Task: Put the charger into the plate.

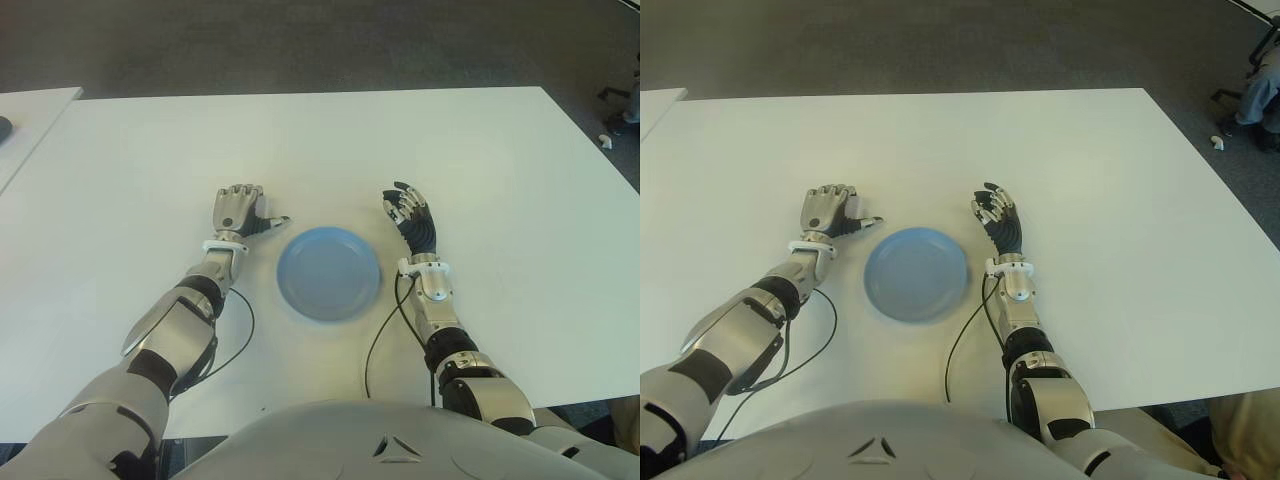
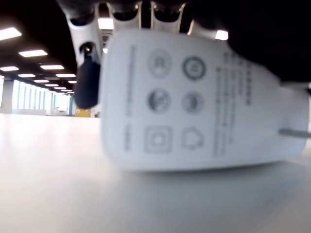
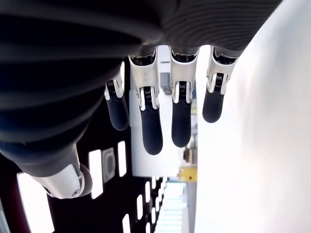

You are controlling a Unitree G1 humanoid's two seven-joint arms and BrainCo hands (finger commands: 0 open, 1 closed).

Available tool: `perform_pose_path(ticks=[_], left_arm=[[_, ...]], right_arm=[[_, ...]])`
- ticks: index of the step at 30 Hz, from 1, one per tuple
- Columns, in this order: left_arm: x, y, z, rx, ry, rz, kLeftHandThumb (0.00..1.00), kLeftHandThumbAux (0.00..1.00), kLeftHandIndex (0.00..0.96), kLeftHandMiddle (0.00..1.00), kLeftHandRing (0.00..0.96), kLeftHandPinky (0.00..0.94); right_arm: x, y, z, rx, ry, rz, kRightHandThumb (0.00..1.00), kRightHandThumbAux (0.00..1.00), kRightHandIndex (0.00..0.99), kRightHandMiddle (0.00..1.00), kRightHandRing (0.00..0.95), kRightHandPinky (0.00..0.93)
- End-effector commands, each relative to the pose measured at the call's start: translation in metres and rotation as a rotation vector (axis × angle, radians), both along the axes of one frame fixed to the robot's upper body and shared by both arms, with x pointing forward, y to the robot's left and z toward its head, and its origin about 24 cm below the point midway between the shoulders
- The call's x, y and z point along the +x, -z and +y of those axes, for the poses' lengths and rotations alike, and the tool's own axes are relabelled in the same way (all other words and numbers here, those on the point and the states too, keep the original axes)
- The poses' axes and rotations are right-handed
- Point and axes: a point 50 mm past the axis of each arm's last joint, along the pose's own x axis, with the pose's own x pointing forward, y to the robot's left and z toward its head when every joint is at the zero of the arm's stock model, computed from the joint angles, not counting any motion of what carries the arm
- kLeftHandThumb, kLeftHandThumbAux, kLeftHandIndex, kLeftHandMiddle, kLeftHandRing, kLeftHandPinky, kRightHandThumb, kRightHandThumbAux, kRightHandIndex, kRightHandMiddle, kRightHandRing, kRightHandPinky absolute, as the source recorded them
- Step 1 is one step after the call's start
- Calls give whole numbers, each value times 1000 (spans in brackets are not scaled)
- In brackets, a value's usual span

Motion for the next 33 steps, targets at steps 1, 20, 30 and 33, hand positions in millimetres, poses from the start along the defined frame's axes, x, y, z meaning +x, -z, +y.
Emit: perform_pose_path(ticks=[1,20,30,33], left_arm=[[-32,29,18,60,-18,118,382,467,768,842,835,847],[-34,29,20,7,-19,127,419,516,764,835,831,836],[-31,27,20,-21,-23,134,458,585,780,839,832,782],[-29,25,19,-38,-21,123,470,601,782,838,834,787]], right_arm=[[-86,80,-20,63,110,407,0,636,202,346,288,245],[-86,79,-19,65,97,393,0,601,194,343,285,233],[-86,79,-19,64,88,392,0,615,187,347,290,248],[-86,79,-19,68,90,396,0,613,191,350,293,254]])
